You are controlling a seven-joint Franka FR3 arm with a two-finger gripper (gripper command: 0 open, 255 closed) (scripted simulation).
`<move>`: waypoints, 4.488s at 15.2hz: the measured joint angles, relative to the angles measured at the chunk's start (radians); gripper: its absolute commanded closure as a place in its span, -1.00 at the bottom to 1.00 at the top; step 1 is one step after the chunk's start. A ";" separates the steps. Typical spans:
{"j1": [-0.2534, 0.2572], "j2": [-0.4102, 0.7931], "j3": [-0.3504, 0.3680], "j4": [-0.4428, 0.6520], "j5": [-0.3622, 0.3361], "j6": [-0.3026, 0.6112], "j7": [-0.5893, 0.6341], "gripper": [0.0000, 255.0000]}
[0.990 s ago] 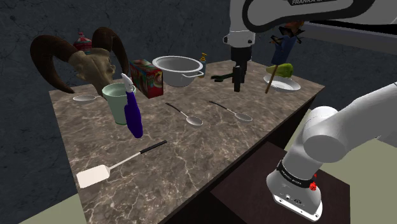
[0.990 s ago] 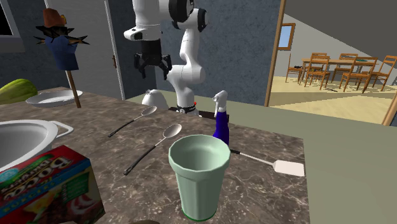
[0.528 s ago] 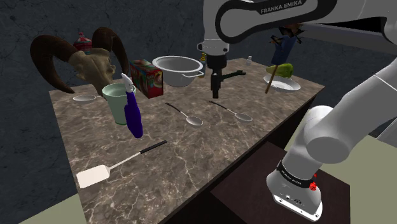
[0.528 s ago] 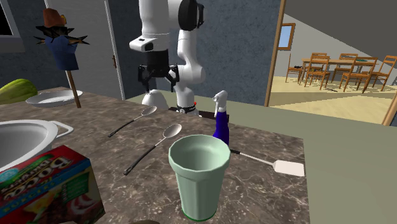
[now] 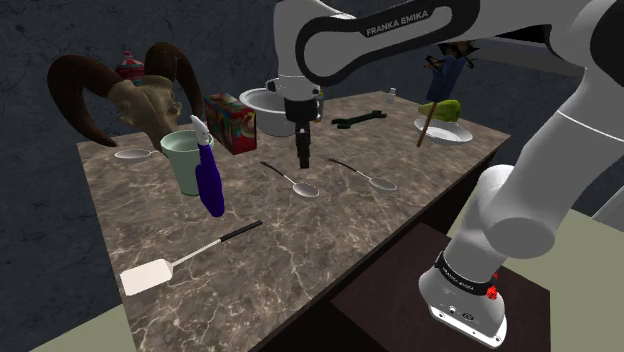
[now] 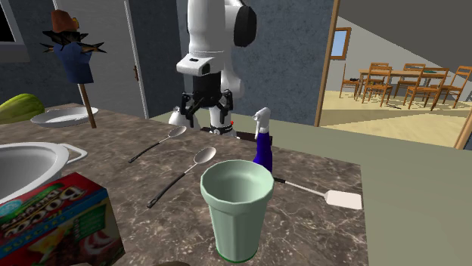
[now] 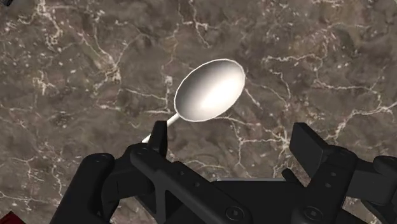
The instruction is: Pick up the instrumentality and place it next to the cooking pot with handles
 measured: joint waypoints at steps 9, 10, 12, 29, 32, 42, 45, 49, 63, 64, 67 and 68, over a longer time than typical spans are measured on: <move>0.084 0.229 0.083 0.159 -0.026 0.098 -0.084 -1.00; 0.091 0.258 0.090 0.182 -0.033 0.108 -0.096 -1.00; 0.113 0.293 0.110 0.213 -0.040 0.116 -0.111 -1.00; 0.246 0.569 0.199 0.412 -0.141 0.215 -0.190 -1.00; 0.247 0.582 0.196 0.399 -0.146 0.239 -0.186 -1.00; 0.247 0.583 0.196 0.396 -0.147 0.244 -0.185 1.00; 0.247 0.583 0.196 0.396 -0.147 0.244 -0.185 1.00; 0.247 0.580 0.196 0.399 -0.146 0.239 -0.186 1.00; 0.241 0.512 0.210 0.487 -0.115 0.087 -0.210 1.00; 0.242 0.509 0.211 0.497 -0.113 0.074 -0.211 1.00; 0.242 0.501 0.212 0.524 -0.109 0.040 -0.215 1.00; 0.241 0.493 0.213 0.528 -0.106 0.029 -0.217 1.00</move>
